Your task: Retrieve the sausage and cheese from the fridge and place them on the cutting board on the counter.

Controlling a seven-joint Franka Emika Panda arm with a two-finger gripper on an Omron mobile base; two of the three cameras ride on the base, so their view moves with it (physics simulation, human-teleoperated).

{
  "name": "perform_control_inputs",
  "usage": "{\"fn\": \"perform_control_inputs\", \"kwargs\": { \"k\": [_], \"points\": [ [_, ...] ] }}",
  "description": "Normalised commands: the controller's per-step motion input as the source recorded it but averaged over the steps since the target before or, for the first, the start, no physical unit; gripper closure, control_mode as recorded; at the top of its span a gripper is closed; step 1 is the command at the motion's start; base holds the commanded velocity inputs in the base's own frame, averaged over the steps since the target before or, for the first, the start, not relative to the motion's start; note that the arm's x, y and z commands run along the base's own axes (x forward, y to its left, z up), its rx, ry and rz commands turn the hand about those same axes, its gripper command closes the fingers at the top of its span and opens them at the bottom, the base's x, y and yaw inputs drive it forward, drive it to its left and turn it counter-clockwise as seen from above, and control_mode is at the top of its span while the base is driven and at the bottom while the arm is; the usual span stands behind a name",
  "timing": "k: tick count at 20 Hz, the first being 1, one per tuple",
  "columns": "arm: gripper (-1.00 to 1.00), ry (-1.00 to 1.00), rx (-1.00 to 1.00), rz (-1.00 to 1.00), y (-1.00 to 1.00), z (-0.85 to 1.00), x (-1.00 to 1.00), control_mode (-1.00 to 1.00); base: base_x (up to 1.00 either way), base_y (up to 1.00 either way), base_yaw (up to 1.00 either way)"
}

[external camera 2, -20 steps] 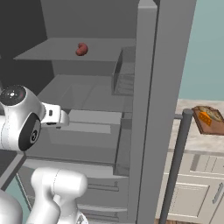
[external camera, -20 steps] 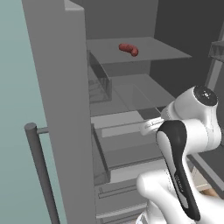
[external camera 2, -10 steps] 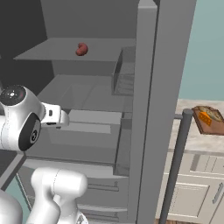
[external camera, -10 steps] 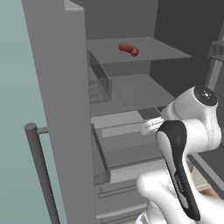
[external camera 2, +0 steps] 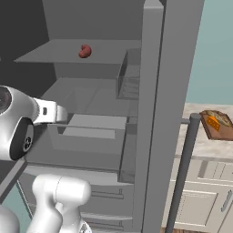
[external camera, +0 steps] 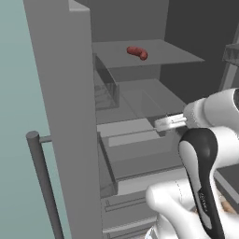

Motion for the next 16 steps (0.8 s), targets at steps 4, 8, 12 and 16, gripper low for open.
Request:
{"fn": "perform_control_inputs", "kwargs": {
  "k": [4,8,12,16],
  "points": [
    [-1.00,-0.04,0.08,-0.07,-0.10,1.00,-0.04,-1.00,0.00,0.00,0.00],
    [-1.00,0.04,0.06,-0.11,-0.16,0.94,0.12,-1.00,0.00,0.00,0.00],
    [-1.00,0.09,0.00,-0.16,0.00,0.53,0.54,-1.00,0.00,0.00,0.00],
    [-1.00,0.01,0.00,-0.14,0.00,0.17,0.58,-1.00,0.00,0.00,0.00]
  ]
}}
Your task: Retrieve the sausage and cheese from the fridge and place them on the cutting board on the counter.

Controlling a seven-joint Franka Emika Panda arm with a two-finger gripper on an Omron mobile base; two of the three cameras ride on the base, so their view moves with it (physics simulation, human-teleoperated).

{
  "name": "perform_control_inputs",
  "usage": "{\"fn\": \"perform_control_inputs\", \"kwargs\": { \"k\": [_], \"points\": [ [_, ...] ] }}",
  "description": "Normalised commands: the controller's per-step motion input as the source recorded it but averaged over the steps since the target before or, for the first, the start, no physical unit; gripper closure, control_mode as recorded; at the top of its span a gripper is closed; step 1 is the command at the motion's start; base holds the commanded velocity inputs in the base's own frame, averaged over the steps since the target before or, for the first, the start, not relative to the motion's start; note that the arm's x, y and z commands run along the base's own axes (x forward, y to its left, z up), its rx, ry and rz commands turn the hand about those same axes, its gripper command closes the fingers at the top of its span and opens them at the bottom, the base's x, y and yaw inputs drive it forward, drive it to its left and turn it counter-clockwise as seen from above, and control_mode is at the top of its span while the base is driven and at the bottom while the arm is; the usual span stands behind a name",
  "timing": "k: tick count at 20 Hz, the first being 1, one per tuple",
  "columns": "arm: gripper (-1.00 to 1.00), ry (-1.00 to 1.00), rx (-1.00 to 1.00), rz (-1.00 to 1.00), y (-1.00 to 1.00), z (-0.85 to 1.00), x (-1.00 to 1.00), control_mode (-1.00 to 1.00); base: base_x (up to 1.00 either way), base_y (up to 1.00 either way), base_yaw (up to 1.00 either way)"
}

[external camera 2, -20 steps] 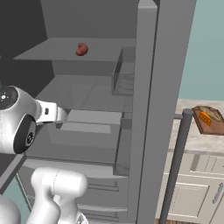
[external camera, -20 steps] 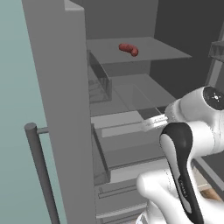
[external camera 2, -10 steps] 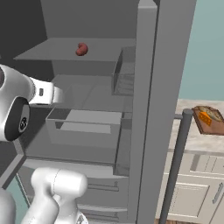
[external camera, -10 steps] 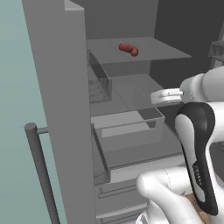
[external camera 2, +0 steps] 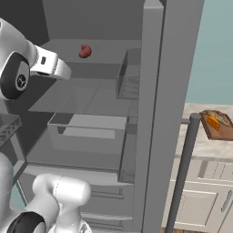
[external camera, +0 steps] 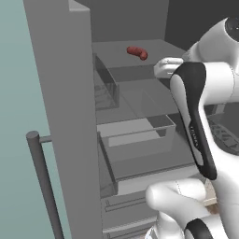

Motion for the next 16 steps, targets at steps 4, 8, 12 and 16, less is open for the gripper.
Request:
{"fn": "perform_control_inputs", "kwargs": {
  "k": [4,8,12,16],
  "points": [
    [-1.00,0.00,-0.01,-0.05,0.00,0.00,0.54,-1.00,0.00,0.00,0.00],
    [-1.00,-0.08,-0.01,0.00,-0.07,0.01,0.44,-1.00,0.00,0.00,0.00],
    [-1.00,-0.04,-0.04,0.00,-0.01,0.01,0.52,-1.00,0.00,0.00,0.00],
    [-1.00,-0.05,-0.08,0.00,0.00,0.00,0.75,-1.00,0.00,0.00,0.00]
  ]
}}
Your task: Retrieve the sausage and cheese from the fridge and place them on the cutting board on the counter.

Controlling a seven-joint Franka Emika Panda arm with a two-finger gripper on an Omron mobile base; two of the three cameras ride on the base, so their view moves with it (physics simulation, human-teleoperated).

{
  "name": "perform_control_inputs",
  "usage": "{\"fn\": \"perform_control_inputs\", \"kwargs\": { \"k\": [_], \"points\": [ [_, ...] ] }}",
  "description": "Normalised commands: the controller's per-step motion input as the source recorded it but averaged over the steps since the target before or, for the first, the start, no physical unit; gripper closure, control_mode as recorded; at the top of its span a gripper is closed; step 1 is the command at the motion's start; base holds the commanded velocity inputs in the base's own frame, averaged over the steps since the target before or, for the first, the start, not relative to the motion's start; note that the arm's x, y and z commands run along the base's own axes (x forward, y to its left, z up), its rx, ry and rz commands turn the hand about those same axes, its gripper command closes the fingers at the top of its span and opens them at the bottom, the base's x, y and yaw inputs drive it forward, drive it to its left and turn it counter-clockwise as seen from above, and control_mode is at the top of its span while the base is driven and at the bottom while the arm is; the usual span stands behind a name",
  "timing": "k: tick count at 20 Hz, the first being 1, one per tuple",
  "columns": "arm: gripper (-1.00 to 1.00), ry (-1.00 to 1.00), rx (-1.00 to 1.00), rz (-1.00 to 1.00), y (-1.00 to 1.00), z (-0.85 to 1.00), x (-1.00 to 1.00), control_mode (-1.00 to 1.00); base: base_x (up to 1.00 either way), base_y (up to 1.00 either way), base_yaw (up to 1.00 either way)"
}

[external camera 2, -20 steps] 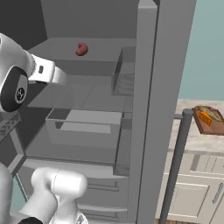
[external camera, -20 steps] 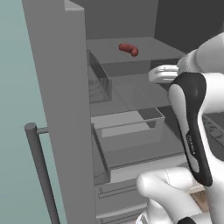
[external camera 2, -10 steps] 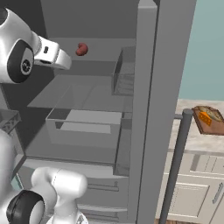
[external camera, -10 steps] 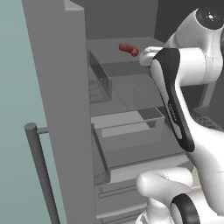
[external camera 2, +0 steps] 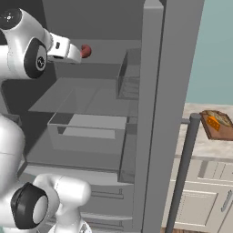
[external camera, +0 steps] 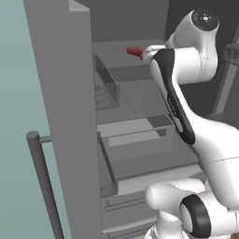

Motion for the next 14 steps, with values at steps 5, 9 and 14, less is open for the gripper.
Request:
{"fn": "perform_control_inputs", "kwargs": {
  "k": [5,9,14],
  "points": [
    [-1.00,-0.01,-0.11,0.00,0.00,0.03,0.83,-1.00,0.00,0.00,0.00],
    [-1.00,0.00,-0.07,0.00,-0.02,0.16,0.71,-1.00,0.00,0.00,0.00],
    [-1.00,0.02,-0.03,0.01,-0.05,0.06,0.57,-1.00,0.00,0.00,0.00]
  ]
}}
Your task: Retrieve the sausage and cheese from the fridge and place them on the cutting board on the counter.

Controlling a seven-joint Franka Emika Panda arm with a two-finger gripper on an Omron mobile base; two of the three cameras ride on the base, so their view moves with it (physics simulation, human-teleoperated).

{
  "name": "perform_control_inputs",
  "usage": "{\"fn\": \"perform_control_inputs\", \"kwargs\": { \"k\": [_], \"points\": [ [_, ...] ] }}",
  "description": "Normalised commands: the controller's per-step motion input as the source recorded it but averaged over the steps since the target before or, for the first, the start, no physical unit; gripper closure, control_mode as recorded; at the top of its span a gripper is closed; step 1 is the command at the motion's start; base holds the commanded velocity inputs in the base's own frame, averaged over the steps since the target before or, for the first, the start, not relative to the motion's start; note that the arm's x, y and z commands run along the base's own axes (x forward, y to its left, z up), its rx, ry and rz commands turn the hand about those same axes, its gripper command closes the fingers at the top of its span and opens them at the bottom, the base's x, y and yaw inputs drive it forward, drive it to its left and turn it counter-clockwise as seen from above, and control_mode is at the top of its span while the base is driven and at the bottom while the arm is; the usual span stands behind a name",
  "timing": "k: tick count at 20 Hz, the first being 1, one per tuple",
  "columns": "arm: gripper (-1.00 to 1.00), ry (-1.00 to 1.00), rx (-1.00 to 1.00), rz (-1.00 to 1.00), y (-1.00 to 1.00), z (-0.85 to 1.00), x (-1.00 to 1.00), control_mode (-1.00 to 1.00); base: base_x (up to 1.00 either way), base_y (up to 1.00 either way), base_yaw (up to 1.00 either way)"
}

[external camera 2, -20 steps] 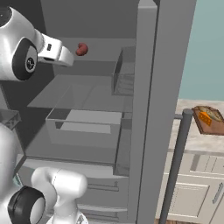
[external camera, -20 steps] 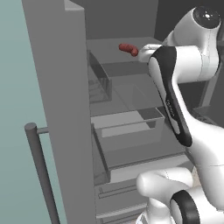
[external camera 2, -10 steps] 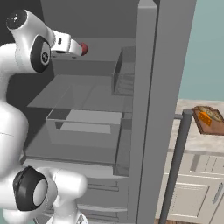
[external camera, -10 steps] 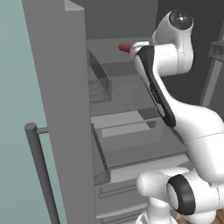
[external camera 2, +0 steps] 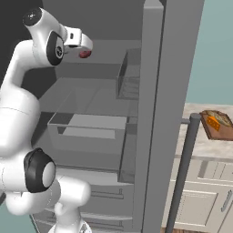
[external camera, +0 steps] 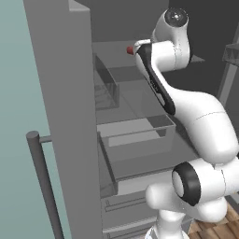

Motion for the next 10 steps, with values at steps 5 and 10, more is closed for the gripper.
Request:
{"fn": "perform_control_inputs", "kwargs": {
  "k": [5,10],
  "points": [
    [-1.00,0.00,0.00,0.02,0.00,0.00,0.44,-1.00,0.00,0.00,0.00],
    [-1.00,0.00,0.00,0.03,0.00,-0.01,0.52,-1.00,0.00,0.00,0.00]
  ]
}}
